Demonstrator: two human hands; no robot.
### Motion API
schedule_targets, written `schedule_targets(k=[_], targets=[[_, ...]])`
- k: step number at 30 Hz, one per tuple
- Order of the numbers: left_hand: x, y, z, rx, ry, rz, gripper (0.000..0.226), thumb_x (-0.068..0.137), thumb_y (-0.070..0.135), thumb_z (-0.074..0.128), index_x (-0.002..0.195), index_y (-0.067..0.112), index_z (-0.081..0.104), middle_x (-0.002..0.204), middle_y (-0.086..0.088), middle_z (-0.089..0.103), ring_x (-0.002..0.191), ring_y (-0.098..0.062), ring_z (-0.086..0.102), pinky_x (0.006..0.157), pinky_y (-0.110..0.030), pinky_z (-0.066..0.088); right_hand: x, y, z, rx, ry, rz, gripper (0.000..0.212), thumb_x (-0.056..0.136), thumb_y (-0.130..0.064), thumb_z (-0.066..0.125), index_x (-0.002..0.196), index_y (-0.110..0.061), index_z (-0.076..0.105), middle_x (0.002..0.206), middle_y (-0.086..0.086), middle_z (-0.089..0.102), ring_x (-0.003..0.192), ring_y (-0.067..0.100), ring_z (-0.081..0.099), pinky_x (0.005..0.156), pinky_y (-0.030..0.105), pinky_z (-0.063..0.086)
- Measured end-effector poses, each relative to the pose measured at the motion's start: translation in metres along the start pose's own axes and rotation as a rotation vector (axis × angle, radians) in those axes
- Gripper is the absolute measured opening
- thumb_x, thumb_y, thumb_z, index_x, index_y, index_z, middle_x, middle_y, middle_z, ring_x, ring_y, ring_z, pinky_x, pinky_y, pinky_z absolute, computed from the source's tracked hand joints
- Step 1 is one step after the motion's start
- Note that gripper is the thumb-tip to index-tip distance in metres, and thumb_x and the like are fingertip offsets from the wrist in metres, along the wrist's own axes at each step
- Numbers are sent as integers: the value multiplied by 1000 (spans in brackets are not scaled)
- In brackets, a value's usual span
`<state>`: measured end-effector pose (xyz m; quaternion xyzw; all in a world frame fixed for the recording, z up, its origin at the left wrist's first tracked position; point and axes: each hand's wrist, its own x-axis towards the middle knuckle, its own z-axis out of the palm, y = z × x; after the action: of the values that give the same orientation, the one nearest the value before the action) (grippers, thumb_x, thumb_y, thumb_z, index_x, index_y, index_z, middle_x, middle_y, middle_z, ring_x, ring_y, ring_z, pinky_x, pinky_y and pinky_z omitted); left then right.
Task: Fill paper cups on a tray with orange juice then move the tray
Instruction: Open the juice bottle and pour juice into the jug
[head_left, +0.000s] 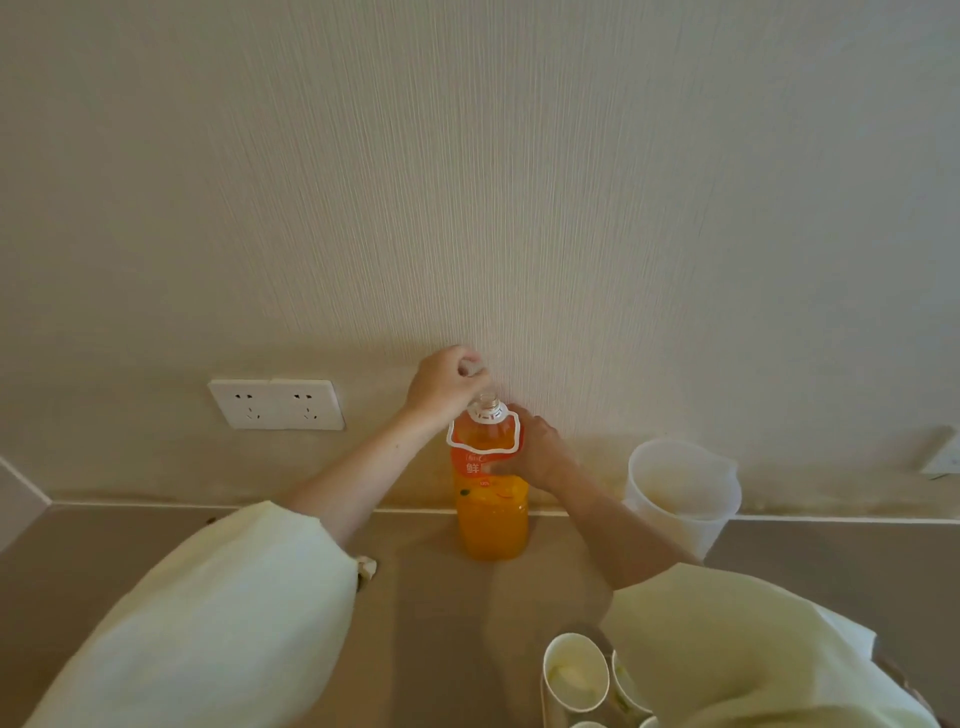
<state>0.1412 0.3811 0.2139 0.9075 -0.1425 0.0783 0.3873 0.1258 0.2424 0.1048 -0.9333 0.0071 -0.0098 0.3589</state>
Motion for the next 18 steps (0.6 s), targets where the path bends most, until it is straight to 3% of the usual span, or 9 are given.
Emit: schedule_targets(k=[4, 6, 9, 12, 18], targets=[[-23, -37, -2, -590, 126, -458, 23, 93, 25, 58, 108, 10, 67, 80, -1, 58, 69, -13, 52, 60, -23, 42, -4, -1, -5, 52, -2, -47, 83, 71, -44, 82, 141, -25, 41, 139, 1, 55, 123, 24, 55, 104, 44, 46], [-45, -65, 7, -762, 134, -664, 17, 94, 23, 57, 102, 11, 66, 84, -6, 56, 70, -14, 50, 61, -24, 44, -8, -3, -6, 91, -14, -69, 80, 73, -40, 82, 140, -21, 42, 138, 2, 55, 122, 24, 56, 103, 40, 45], [-83, -100, 31, -918, 51, -823, 9, 95, 15, 56, 99, 7, 57, 88, -9, 53, 71, -14, 52, 58, -19, 51, -11, -5, -8, 137, -13, -84, 78, 72, -37, 83, 138, -21, 45, 136, 1, 57, 120, 22, 58, 98, 33, 46], [-118, -128, 64, -885, -101, -867, 14, 89, 11, 64, 95, 9, 52, 99, -15, 62, 80, -19, 63, 69, -26, 55, -12, -5, -9, 153, -12, -72, 78, 71, -38, 84, 136, -22, 46, 134, 0, 59, 117, 20, 59, 91, 27, 44], [-166, -157, 118, -252, -213, -660, 27, 79, 9, 72, 97, 12, 53, 96, -3, 59, 91, -21, 58, 73, -29, 46, -14, -4, -8, 150, 1, -60, 78, 71, -40, 84, 137, -23, 45, 133, 0, 59, 116, 19, 59, 95, 31, 46]])
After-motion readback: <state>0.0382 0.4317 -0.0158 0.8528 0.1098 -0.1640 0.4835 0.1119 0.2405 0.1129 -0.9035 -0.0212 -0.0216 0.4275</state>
